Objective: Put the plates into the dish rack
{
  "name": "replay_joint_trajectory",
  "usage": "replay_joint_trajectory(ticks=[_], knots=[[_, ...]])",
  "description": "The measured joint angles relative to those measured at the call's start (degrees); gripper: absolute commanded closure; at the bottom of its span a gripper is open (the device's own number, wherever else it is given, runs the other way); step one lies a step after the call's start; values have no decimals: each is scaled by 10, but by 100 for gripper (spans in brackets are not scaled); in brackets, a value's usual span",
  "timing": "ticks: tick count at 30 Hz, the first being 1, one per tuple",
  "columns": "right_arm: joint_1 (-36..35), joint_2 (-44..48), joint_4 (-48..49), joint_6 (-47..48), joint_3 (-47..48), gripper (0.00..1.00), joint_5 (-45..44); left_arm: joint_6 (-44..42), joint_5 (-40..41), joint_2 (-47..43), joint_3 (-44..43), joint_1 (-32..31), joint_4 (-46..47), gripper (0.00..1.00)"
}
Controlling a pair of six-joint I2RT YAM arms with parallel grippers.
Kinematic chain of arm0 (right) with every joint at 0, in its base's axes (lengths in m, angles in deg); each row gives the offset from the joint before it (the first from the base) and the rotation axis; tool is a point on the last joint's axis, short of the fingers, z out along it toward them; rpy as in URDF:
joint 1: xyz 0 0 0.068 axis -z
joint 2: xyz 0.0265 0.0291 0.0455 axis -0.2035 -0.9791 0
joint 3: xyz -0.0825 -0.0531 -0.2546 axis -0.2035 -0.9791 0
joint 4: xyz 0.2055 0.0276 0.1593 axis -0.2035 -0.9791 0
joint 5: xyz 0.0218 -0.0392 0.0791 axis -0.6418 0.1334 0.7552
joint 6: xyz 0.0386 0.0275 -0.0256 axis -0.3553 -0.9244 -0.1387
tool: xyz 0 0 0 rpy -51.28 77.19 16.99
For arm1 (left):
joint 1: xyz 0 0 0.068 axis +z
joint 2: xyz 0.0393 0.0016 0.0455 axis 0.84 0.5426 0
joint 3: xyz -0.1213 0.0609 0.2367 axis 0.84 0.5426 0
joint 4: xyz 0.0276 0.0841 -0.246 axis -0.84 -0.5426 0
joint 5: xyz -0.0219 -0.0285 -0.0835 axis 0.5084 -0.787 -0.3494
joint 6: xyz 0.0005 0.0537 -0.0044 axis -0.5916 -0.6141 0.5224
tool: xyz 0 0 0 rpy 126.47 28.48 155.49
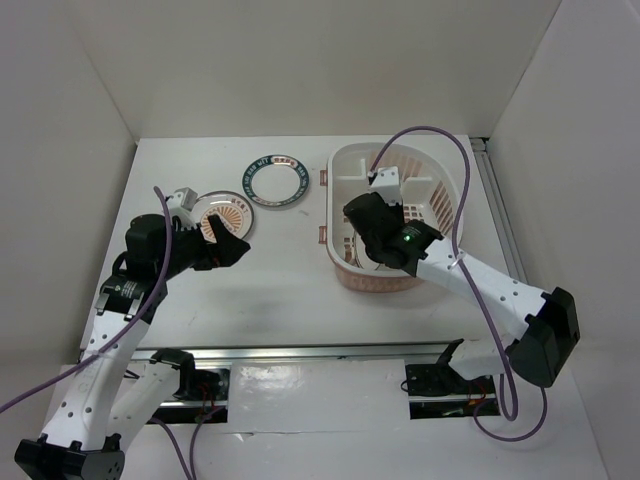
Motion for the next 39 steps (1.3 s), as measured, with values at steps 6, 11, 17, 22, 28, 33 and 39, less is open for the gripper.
replay_joint_trajectory(ticks=[6, 11, 17, 22, 28, 33, 39], knots=[[-1, -3, -4, -15, 1, 100, -9, 0, 2, 0, 0, 0, -4, 0], [-2, -5, -4, -18, 1, 96, -9, -1, 2, 0, 0, 0, -5, 0], [-18, -28, -7, -20, 16, 91, -31, -2, 5, 0, 0, 0, -5, 0], [-42, -51, -11, -32, 30, 82, -51, -2, 6, 0, 0, 1, -6, 0], [-55, -58, -27, -57, 34, 63, -51, -2, 6, 0, 0, 7, -7, 0], [-62, -59, -45, -73, 34, 47, -51, -2, 5, 0, 0, 9, -7, 0], [-71, -59, -57, -91, 34, 31, -51, -2, 5, 0, 0, 11, -7, 0]])
